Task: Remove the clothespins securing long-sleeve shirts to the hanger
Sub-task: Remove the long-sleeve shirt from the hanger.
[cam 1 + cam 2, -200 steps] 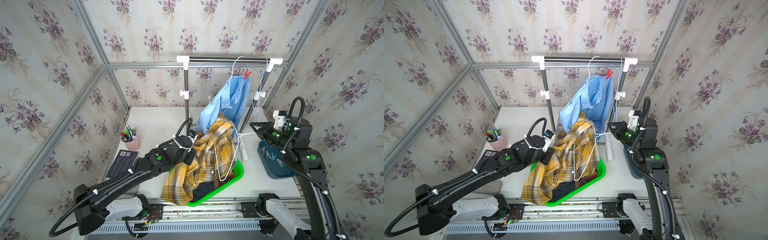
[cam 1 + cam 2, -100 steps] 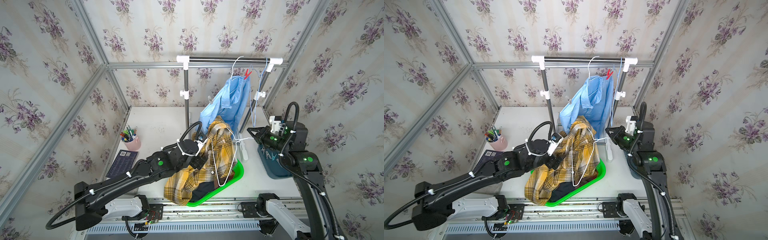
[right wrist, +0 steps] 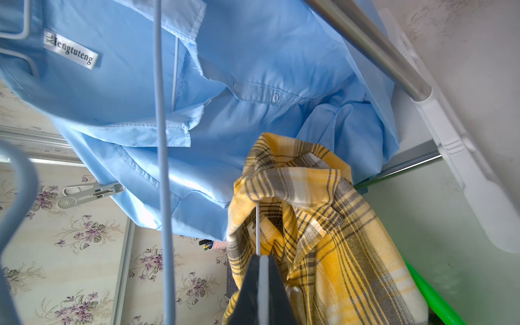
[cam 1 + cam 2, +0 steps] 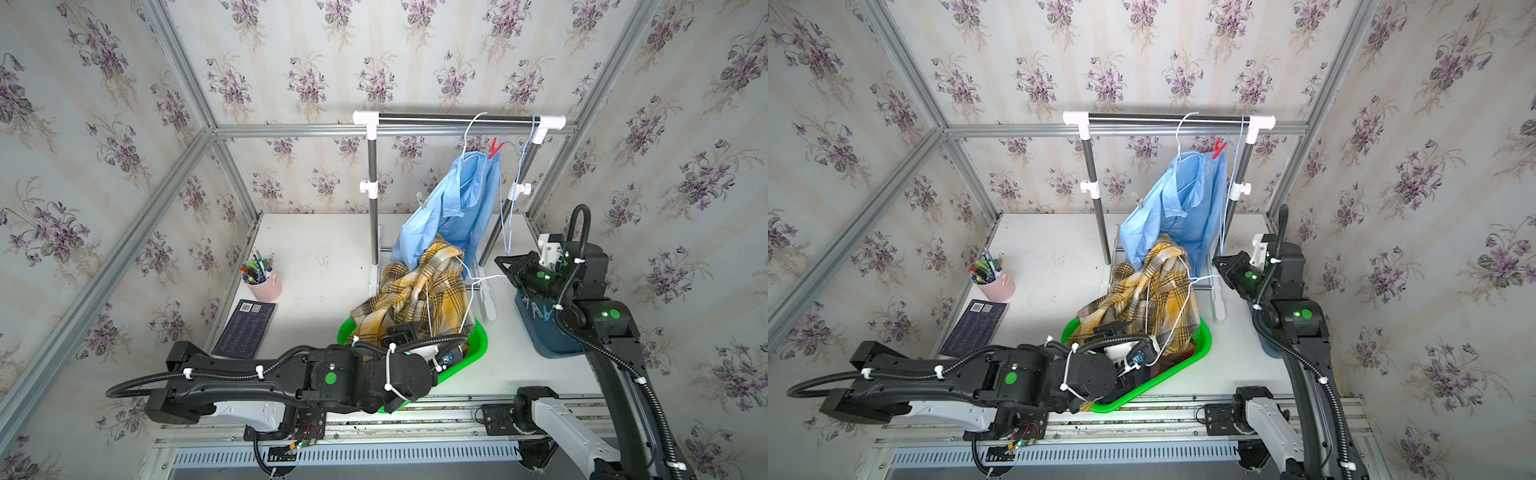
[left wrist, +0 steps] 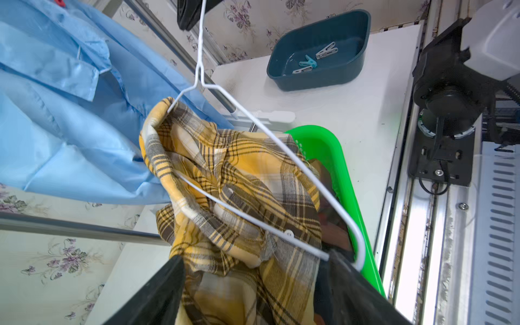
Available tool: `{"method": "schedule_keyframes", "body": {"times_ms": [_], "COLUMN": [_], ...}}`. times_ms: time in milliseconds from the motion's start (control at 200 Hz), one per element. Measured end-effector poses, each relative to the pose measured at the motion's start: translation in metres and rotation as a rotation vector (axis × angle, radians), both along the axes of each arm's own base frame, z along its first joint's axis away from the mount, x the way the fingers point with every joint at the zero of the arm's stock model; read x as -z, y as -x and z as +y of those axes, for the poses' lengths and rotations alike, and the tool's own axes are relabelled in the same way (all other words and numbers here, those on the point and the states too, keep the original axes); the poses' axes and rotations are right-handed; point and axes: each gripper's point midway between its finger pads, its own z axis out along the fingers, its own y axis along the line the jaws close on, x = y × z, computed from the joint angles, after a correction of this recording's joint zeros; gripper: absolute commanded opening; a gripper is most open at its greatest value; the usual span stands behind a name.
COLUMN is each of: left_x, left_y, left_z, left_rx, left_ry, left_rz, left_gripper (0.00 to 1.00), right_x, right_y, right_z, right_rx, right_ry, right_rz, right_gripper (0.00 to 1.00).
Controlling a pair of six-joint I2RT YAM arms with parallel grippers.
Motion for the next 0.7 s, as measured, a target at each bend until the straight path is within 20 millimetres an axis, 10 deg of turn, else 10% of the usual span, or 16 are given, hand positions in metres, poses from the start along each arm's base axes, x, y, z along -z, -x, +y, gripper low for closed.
{"method": "schedule_keyframes", "body": {"times_ms": [505, 699], "left_x": [0.025, 0.025], "left_y": [-0.007, -0.028], "left_z": [-0.05, -0.042], "left_rx": [-0.039, -0.136], "left_ry": [-0.093, -0.108], "left_rz": [-0.091, -0.136], "left_gripper": [0.56, 0.27], "right_x": [0.0, 0.0], "right_y": [-0.011, -0.011], "right_z": [-0.003, -0.002], "right_rx": [0.03, 0.032], "right_ry": [-0.014, -0.023], "right_rz": [0.0, 0.003], "right_gripper": [0.0, 0.0]}}
